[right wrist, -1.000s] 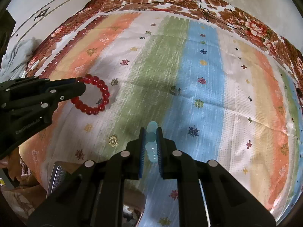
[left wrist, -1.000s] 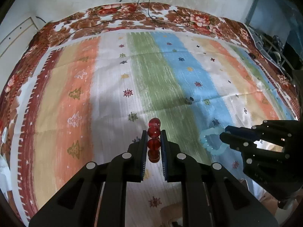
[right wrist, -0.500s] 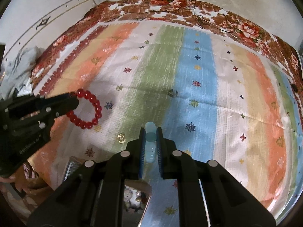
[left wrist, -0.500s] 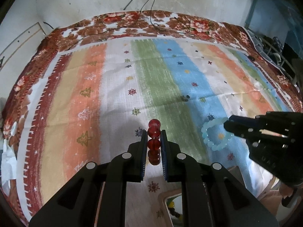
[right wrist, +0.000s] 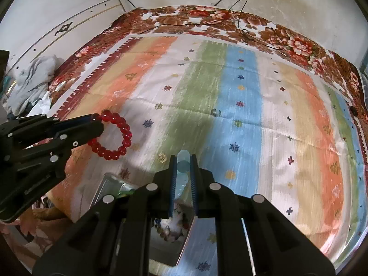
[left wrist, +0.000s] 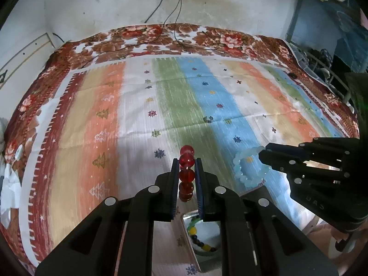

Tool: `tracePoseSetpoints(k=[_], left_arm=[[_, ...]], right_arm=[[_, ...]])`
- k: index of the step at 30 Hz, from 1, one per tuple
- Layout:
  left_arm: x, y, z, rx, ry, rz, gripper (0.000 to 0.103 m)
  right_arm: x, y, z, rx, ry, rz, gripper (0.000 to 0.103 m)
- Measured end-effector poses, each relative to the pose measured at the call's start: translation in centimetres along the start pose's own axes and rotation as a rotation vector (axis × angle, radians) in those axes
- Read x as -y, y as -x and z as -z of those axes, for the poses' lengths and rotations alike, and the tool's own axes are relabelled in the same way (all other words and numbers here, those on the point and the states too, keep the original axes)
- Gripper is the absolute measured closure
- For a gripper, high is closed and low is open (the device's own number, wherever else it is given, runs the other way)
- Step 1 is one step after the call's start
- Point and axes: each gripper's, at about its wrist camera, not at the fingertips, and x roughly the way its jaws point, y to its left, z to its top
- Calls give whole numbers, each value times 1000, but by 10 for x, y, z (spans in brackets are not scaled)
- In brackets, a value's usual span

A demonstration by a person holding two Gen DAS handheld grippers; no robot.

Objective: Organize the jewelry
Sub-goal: 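Carry the red and light blue bracelets over the silver tin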

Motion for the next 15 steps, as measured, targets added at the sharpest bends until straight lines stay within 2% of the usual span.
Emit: tracePoseSetpoints(k=[9,15], left_arm=[[13,20,23,14,-1,29,90],[24,30,40,19,-5,39,90]], right_arm=[[-4,16,27,0,-13,-12,90],[-5,34,39,40,-32,-24,90]])
